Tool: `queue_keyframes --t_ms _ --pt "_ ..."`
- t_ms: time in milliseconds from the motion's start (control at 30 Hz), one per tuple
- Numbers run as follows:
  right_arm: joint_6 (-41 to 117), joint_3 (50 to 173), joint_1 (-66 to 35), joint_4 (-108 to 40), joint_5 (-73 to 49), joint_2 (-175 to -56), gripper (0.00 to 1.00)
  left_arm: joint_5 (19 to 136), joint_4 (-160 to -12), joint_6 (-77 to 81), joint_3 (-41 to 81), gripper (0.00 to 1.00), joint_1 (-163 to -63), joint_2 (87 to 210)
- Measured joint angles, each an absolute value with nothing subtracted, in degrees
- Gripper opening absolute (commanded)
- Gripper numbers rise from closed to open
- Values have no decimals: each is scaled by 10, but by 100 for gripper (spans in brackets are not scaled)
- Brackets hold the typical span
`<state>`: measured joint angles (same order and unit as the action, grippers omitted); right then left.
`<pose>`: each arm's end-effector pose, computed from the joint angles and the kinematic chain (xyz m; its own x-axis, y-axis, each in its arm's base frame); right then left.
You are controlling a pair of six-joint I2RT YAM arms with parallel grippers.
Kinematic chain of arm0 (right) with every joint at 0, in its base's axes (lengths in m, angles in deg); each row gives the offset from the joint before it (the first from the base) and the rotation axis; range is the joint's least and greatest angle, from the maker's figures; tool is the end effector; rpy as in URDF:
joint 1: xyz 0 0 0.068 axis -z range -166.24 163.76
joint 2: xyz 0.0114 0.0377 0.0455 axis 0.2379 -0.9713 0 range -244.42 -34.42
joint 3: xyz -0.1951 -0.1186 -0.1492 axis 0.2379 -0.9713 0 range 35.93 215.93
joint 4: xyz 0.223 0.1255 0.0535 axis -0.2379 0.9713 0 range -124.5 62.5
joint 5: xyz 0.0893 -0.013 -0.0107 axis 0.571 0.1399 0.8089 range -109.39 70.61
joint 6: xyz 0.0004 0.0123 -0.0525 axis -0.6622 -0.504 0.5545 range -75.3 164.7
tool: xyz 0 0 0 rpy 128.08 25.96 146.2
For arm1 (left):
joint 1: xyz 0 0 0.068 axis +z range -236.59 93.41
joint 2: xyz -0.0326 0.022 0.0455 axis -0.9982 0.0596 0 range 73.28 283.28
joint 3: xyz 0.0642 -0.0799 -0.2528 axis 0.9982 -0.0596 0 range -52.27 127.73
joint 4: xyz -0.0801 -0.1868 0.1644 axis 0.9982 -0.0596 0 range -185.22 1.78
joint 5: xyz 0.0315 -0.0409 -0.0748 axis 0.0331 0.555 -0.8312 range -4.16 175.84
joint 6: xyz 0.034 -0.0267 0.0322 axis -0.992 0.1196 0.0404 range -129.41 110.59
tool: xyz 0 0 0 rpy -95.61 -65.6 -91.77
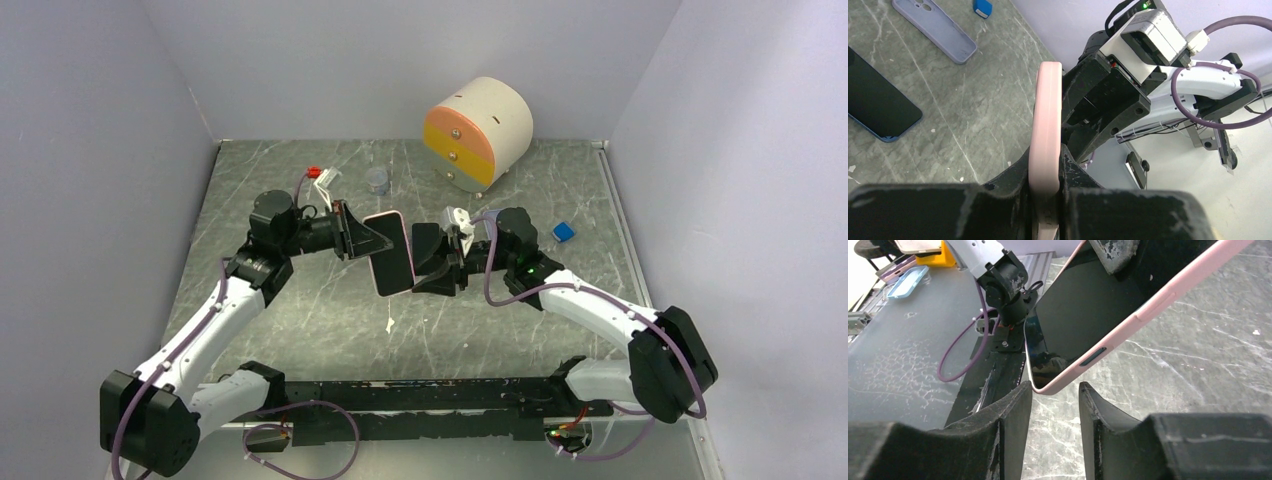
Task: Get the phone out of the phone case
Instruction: Remove the phone case from the phone.
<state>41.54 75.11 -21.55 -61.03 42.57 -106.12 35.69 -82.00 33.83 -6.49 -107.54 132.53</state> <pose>0.1989 0.1795 0.2735 -0.1395 -0.0669 -0.9880 -0.9818 -0.1202 0.1468 0.2080 -0.1090 0.3295 -0.7300 -0.1905 -0.6563 0.6044 0.2684 -0.7501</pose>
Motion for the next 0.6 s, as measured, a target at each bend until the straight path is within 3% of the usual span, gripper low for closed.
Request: queue_keyframes --t_ms 400,600 --pt "448 768 -218 -572 444 -1069 11 340 -806 342 -62 2 -1073 1340" --pt "497 771 -220 -548 444 -1068 1 331 -805 344 -60 2 -1072 1354"
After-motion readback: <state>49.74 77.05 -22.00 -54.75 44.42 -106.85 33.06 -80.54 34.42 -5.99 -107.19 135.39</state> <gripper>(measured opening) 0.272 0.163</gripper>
